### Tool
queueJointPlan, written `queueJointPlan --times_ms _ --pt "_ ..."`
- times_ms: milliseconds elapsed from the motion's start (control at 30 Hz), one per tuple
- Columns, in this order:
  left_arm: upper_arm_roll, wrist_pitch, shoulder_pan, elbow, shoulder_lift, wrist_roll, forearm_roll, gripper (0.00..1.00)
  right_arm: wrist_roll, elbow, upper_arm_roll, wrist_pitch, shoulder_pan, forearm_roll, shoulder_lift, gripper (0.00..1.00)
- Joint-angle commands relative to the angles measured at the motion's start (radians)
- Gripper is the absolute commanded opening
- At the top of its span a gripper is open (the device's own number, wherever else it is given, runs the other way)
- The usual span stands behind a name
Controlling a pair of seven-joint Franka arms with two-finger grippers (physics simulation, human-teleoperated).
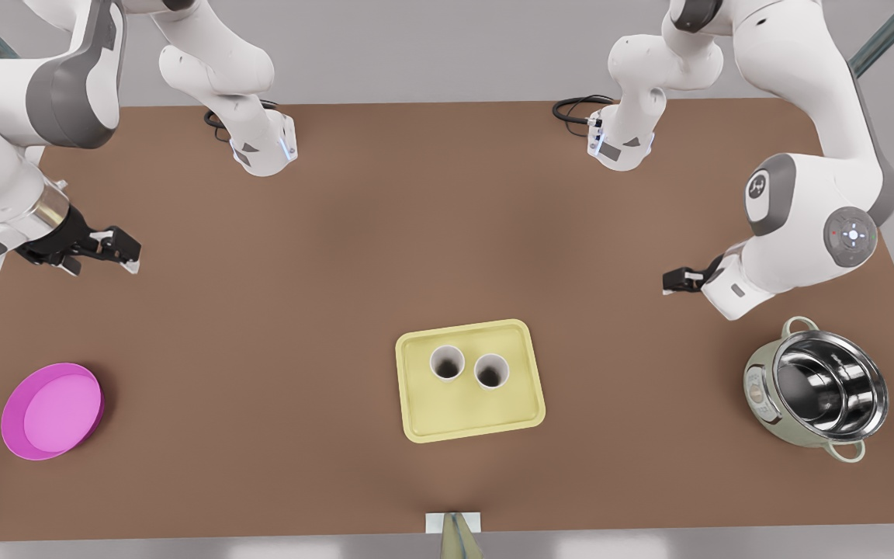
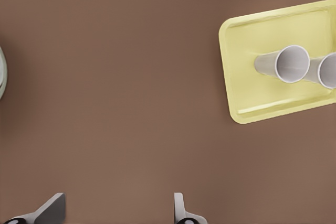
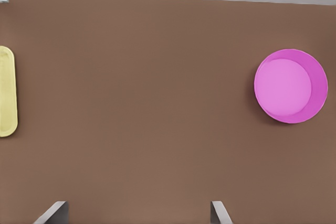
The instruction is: Use the left arm to pick up the white IKEA cup from the tray and place it on the middle-left position; use the right arm to pick up the white IKEA cup from the tray and place it on the middle-right position
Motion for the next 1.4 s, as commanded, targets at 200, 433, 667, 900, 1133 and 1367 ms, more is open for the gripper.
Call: queueJointPlan --times_ms 200,433,667,900,1133,1367 --pt "0.003 0.146 -0.027 -0.001 0.023 -0.014 0.088 1.00 -0.003 0.002 0.019 0.037 0.127 0.033 0.194 1.00" --pt "0.015 0.157 -0.050 0.020 0.046 0.030 0.089 1.00 0.422 0.004 0.032 0.531 0.448 0.033 0.515 1.00" --pt "0.015 0.228 0.001 0.028 0.165 0.004 0.022 1.00 0.633 0.112 0.036 0.769 0.512 0.030 0.732 1.00" --pt "0.015 0.251 -0.002 0.028 0.178 0.009 0.030 1.00 0.640 0.135 0.036 0.768 0.518 0.030 0.731 1.00" --pt "0.015 0.266 -0.002 0.028 0.176 0.012 0.023 1.00 0.707 0.135 0.037 0.852 0.604 0.030 0.769 1.00" --pt "0.013 0.267 -0.004 0.028 0.176 0.012 0.022 1.00 0.707 0.137 0.037 0.878 0.620 0.030 0.811 1.00"
